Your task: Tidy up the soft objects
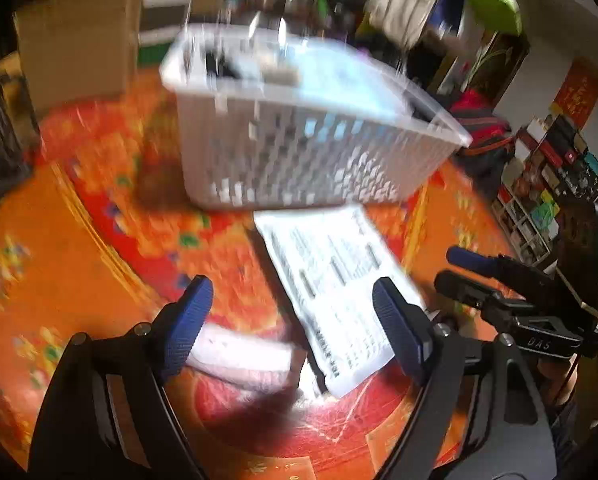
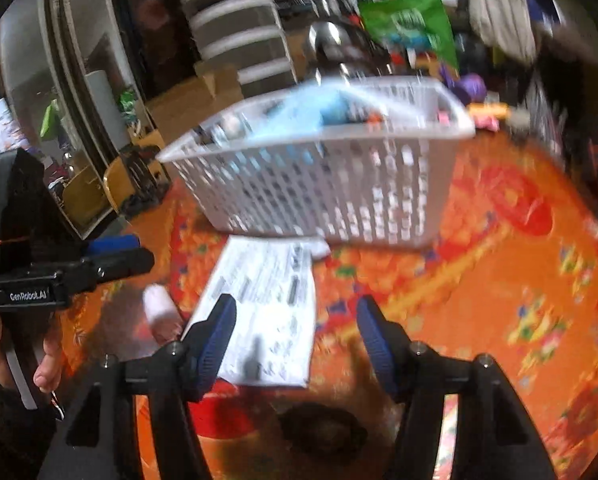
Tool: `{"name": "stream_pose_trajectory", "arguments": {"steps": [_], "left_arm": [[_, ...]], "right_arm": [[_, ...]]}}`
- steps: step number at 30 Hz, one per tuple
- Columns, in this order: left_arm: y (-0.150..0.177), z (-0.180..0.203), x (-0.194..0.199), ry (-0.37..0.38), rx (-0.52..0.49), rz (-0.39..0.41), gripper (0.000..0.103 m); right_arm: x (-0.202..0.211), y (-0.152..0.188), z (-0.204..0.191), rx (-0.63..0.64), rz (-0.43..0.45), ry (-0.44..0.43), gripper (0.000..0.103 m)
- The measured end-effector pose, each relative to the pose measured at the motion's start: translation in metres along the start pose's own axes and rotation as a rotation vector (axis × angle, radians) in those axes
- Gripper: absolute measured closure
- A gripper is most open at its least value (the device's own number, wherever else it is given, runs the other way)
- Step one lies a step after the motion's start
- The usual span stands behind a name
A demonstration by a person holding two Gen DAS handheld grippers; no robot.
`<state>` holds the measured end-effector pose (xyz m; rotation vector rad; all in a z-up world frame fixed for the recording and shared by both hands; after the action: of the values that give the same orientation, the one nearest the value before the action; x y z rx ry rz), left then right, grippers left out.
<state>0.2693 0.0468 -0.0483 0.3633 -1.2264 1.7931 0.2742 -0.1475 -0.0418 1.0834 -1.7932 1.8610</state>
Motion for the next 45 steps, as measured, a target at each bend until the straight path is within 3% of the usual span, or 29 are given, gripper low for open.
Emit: {"name": "stream_pose_trajectory", "arguments": {"steps": [7,10,12,23,26,27,30,36,41,45], "left_arm": [[-0.003,-0.006,-0.036,-0.047,0.036,-0.079,0.023],[-0.007,-0.009,-0.052,-0.042,0.062,-0.106,0.032],[-0.008,-0.011,-0.053,-0.043,0.074,-0.1,0.038],[-0.011,0.007,-0.072,0.056,0.105,-0.128,0.048],[-0.011,0.005,-0.075,0.07,0.143,-0.115,0.06],[-0.011,0.004,-0.076,0.069,0.149,-0.111,0.066],[-0.011,0.003,-0.076,0.062,0.148,-0.106,0.072],[-0.01,0.001,-0.076,0.091,0.157,-0.107,0.072],[-0.008,0.004,-0.074,0.072,0.139,-0.1,0.071],[-0.01,0.0,-0.074,0.121,0.178,-0.087,0.071]], "right_arm": [[-0.024,0.01,-0.009,0.03,-0.06,0.012,0.041],[-0.027,0.009,-0.016,0.047,-0.066,0.002,0.043],[-0.029,0.008,-0.018,0.058,-0.072,-0.005,0.05],[-0.054,0.0,-0.024,0.084,-0.139,-0.059,0.059],[-0.057,-0.003,-0.024,0.102,-0.147,-0.074,0.064],[-0.057,-0.004,-0.023,0.102,-0.15,-0.081,0.07],[-0.057,-0.002,-0.024,0.106,-0.153,-0.106,0.076],[-0.057,0.001,-0.034,0.125,-0.146,-0.079,0.077],[-0.058,0.001,-0.037,0.114,-0.143,-0.076,0.077],[-0.061,0.0,-0.045,0.118,-0.126,-0.066,0.077]]}}
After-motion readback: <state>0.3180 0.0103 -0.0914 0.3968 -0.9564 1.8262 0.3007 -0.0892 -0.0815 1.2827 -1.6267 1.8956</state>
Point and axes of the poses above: each gripper's, at about its wrist camera, not at the fingertips, and x roughly against the way its jaws point, z to its right, y to its underside, the point moved 1 cm from there along -x, roughly the way its jaws point, and after that the axes turned 13 degrees about y, right-handed, at the moved point
